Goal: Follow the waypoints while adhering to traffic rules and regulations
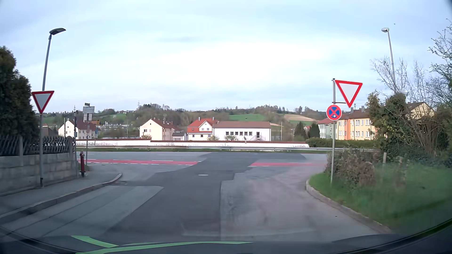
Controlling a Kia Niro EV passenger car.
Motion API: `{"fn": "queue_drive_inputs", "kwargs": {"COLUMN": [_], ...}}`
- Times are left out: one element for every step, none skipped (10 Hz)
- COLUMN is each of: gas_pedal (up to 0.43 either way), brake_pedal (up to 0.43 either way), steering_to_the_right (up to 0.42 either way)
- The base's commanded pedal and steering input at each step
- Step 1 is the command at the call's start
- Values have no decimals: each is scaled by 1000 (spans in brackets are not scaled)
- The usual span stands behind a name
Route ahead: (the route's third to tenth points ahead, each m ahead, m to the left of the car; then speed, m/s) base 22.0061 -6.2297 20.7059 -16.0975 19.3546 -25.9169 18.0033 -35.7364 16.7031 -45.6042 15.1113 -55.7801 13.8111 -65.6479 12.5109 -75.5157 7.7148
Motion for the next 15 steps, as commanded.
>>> {"fn": "queue_drive_inputs", "kwargs": {"gas_pedal": [0, 0, 0, 0, 0, 0, 0, 0, 0, 0, 0, 0, 0, 0, 0], "brake_pedal": [268, 268, 268, 274, 274, 274, 280, 280, 280, 287, 287, 287, 287, 293, 293], "steering_to_the_right": [23, 35, 46, 56, 65, 82, 101, 114, 130, 140, 149, 162, 175, 186, 193]}}
